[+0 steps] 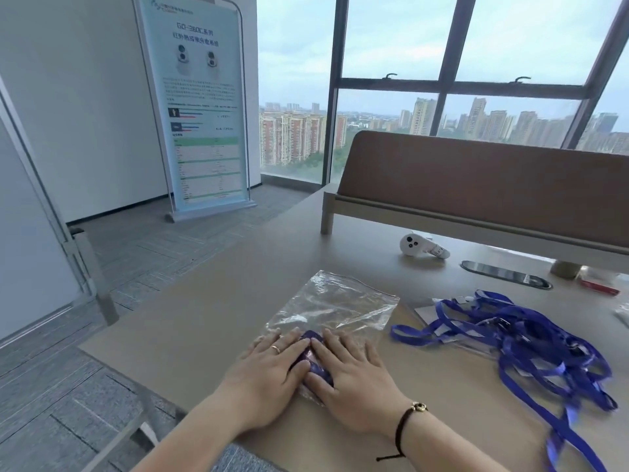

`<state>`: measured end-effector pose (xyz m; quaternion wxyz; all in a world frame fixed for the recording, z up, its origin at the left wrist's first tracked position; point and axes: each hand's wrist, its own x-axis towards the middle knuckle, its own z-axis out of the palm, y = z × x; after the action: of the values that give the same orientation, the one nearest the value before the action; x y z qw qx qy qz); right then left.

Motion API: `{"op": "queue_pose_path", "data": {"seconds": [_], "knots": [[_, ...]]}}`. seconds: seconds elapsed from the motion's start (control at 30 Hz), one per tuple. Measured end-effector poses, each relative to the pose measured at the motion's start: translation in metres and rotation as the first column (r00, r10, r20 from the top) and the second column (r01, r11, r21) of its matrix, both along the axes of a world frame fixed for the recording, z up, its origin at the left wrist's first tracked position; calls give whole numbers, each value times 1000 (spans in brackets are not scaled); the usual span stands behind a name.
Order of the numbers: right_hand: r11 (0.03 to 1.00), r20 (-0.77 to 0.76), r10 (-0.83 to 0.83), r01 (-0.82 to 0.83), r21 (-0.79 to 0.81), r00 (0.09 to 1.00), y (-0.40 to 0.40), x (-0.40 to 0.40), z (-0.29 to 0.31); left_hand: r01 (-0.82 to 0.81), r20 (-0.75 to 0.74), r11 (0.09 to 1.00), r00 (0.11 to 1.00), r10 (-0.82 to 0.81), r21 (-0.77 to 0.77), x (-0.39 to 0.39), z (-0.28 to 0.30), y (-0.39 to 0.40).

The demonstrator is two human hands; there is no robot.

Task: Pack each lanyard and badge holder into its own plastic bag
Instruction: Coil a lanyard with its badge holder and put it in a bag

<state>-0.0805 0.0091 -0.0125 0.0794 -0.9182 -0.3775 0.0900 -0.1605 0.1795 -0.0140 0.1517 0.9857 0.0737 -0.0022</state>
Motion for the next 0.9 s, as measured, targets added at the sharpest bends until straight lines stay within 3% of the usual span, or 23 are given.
{"op": "queue_pose_path", "data": {"seconds": [0.43,0.9], "knots": [[998,-6,8,-8,57,1000,84,86,6,-112,28,994,993,111,3,92,-7,80],[996,25,29,-31,78,999,152,175,-4,-126,112,992,986,125,-2,168,-8,145]]}}
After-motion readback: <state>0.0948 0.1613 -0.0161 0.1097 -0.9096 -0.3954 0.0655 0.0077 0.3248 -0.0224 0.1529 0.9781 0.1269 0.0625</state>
